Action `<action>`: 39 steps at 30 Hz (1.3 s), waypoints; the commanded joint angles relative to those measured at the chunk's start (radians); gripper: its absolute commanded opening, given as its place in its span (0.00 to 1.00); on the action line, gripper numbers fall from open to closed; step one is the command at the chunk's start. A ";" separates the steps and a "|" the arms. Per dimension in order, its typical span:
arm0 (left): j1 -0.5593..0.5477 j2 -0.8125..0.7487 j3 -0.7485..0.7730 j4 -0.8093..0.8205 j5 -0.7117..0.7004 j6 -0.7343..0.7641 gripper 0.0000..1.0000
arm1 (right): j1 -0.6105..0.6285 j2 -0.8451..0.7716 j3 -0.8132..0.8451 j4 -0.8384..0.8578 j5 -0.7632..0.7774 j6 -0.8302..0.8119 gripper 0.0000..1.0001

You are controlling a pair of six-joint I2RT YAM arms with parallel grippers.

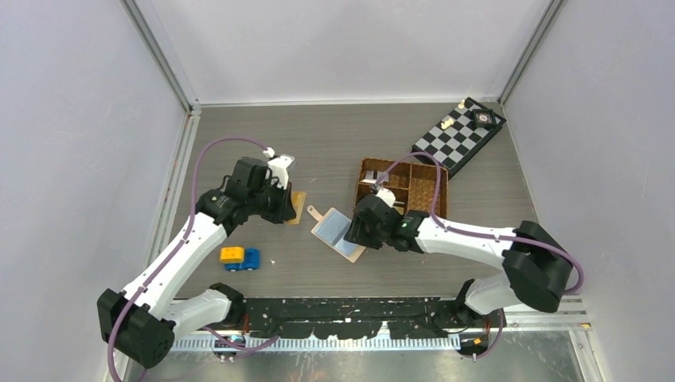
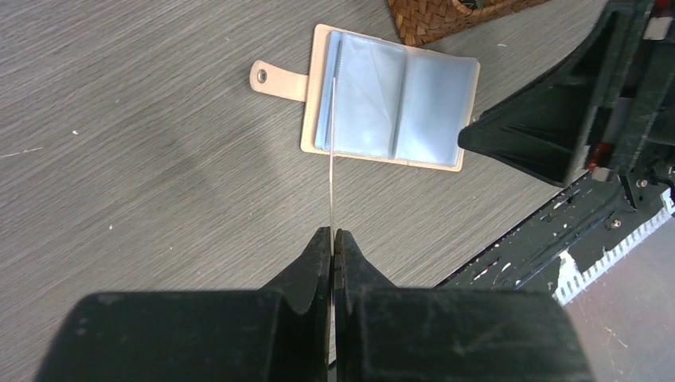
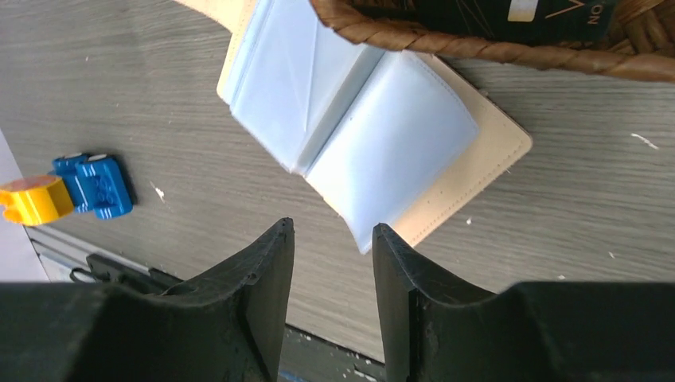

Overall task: Put the credit cards into the card holder
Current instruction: Insert the credit card into the card holder.

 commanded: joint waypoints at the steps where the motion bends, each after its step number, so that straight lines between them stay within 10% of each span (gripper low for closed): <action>1: 0.003 -0.023 0.035 -0.002 -0.021 -0.005 0.00 | 0.005 0.063 0.014 0.114 0.067 0.087 0.46; 39: 0.003 0.002 0.035 0.001 0.000 -0.002 0.00 | 0.051 0.105 -0.017 0.036 0.227 0.155 0.39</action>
